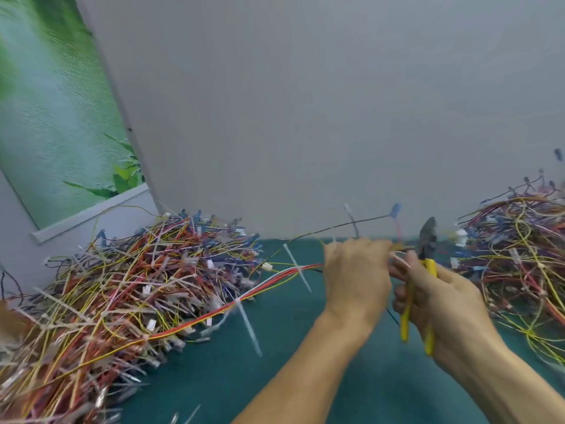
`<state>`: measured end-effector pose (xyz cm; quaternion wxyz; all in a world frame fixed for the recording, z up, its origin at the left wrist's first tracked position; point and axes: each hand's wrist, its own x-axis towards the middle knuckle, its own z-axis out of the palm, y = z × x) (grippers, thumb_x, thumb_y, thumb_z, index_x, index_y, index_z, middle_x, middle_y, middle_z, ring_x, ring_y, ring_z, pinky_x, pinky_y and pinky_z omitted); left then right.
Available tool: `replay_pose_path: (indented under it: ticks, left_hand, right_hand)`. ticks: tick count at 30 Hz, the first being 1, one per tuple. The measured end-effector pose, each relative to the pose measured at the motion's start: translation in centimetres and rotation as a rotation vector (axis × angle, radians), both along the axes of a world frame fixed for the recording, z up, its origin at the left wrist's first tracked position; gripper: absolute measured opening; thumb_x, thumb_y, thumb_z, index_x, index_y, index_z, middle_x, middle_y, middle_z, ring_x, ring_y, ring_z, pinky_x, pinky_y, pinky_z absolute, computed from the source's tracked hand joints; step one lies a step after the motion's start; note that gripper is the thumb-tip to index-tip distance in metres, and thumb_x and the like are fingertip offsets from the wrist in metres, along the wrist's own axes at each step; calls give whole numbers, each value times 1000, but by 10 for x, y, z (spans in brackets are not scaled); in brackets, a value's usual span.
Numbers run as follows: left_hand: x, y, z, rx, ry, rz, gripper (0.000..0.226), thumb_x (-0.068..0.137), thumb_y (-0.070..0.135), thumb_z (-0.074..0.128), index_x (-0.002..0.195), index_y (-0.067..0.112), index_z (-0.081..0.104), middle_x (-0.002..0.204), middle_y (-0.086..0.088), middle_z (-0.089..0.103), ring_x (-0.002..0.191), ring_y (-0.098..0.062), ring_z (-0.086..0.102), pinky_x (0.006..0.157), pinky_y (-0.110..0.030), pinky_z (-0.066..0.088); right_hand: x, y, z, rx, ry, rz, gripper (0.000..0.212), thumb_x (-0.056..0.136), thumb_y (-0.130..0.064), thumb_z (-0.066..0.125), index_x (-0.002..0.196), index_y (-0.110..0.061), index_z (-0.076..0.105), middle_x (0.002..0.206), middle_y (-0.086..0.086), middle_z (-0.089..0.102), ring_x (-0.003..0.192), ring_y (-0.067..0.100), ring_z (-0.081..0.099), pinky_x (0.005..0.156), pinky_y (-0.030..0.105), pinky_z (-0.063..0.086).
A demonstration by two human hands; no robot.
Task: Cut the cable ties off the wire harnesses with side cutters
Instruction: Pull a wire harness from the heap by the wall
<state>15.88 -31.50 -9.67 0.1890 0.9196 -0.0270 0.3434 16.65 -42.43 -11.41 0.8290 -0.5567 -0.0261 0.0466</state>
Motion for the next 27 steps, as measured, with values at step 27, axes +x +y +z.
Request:
replay_pose_path:
  ticks: [27]
  left_hand:
    - [-32, 148, 17, 166, 793, 155, 35, 90, 28, 65, 124, 30, 62, 127, 11, 63, 122, -15, 53, 108, -43, 35]
  right_hand:
    - [13, -7, -20, -23, 84, -60, 17, 98, -5, 50, 83, -5, 57, 77, 11, 66, 58, 18, 61, 53, 26, 52]
